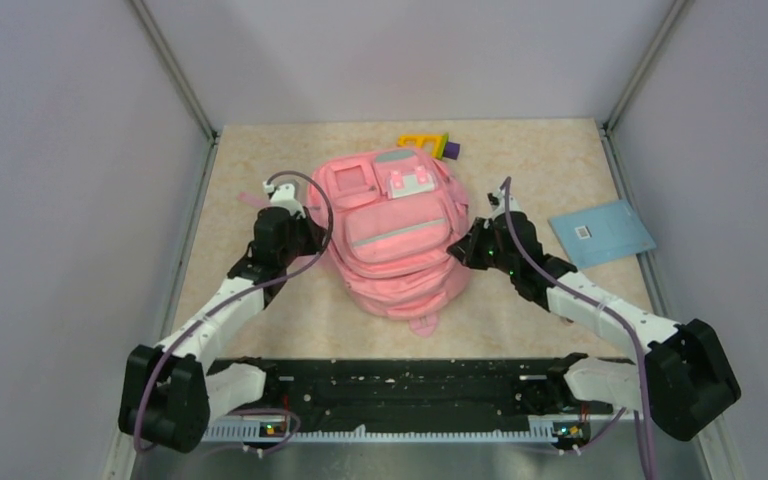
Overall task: Pack the student bag
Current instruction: Unzip the student bag at the center of the board.
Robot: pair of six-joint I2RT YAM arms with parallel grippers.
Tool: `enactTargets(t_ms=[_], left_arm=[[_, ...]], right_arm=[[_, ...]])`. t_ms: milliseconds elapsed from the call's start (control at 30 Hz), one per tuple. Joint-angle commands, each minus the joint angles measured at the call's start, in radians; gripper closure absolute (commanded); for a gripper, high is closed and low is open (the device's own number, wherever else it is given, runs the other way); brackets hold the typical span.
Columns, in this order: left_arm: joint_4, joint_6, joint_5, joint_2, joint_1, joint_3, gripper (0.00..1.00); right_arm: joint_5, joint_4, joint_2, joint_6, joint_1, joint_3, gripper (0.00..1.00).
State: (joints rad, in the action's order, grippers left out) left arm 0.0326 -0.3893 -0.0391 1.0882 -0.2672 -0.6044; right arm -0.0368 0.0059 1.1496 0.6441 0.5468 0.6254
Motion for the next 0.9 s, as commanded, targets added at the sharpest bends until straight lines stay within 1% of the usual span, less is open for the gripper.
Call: enactTargets(t_ms=[0, 200, 300, 367, 400, 433, 467, 500, 533, 567, 633, 667, 700, 733, 833, 867], left_arm=[[0.218, 0.079, 0.233, 0.080, 0.071, -0.083, 1.00], [0.312, 0.099, 0.246, 0.181, 0.110, -0.124, 1.00], [0.292, 0.116, 0.233, 0.194, 0.111, -0.147, 1.00], [0.269, 0.138, 0.177, 0.179, 0.111, -0.150, 0.98], [0.256, 0.167, 0.122, 0.164, 0.111, -0.148, 0.87], [0.242, 0.179, 0.067, 0.147, 0.108, -0.146, 0.70], [0.238, 0.177, 0.047, 0.128, 0.101, -0.136, 0.55], [0.236, 0.175, 0.015, 0.104, 0.085, -0.122, 0.47], [0.234, 0.182, 0.009, 0.079, 0.064, -0.108, 0.42], [0.226, 0.199, 0.014, 0.050, 0.032, -0.093, 0.40], [0.209, 0.236, 0.063, -0.019, -0.051, -0.066, 0.37], [0.203, 0.253, 0.083, -0.047, -0.099, -0.053, 0.31], [0.200, 0.262, 0.085, -0.069, -0.143, -0.044, 0.30], [0.190, 0.261, 0.079, -0.088, -0.177, -0.037, 0.29], [0.150, 0.215, 0.048, -0.121, -0.258, -0.036, 0.28], [0.135, 0.205, 0.044, -0.124, -0.278, -0.037, 0.28]], right_arm=[[-0.007, -0.032, -0.012, -0.086, -0.024, 0.063, 1.00], [-0.030, -0.033, -0.012, -0.092, -0.024, 0.062, 1.00], [-0.031, -0.045, -0.012, -0.100, -0.024, 0.069, 1.00], [-0.023, -0.051, -0.018, -0.104, -0.024, 0.073, 1.00], [-0.019, -0.053, -0.021, -0.103, -0.024, 0.075, 1.00], [-0.018, -0.053, -0.021, -0.104, -0.024, 0.078, 1.00], [-0.014, -0.053, -0.023, -0.104, -0.023, 0.080, 1.00], [-0.013, -0.052, -0.022, -0.105, -0.024, 0.084, 1.00], [-0.011, -0.052, -0.020, -0.106, -0.023, 0.088, 1.00], [-0.010, -0.053, -0.016, -0.109, -0.024, 0.094, 1.00], [-0.010, -0.065, -0.004, -0.118, -0.024, 0.115, 1.00], [-0.003, -0.075, 0.001, -0.123, -0.023, 0.127, 0.98], [0.008, -0.089, 0.006, -0.127, -0.024, 0.141, 0.90], [0.024, -0.104, 0.007, -0.130, -0.024, 0.151, 0.80], [0.086, -0.152, 0.003, -0.145, -0.024, 0.187, 0.45], [0.108, -0.170, -0.003, -0.148, -0.025, 0.198, 0.35]])
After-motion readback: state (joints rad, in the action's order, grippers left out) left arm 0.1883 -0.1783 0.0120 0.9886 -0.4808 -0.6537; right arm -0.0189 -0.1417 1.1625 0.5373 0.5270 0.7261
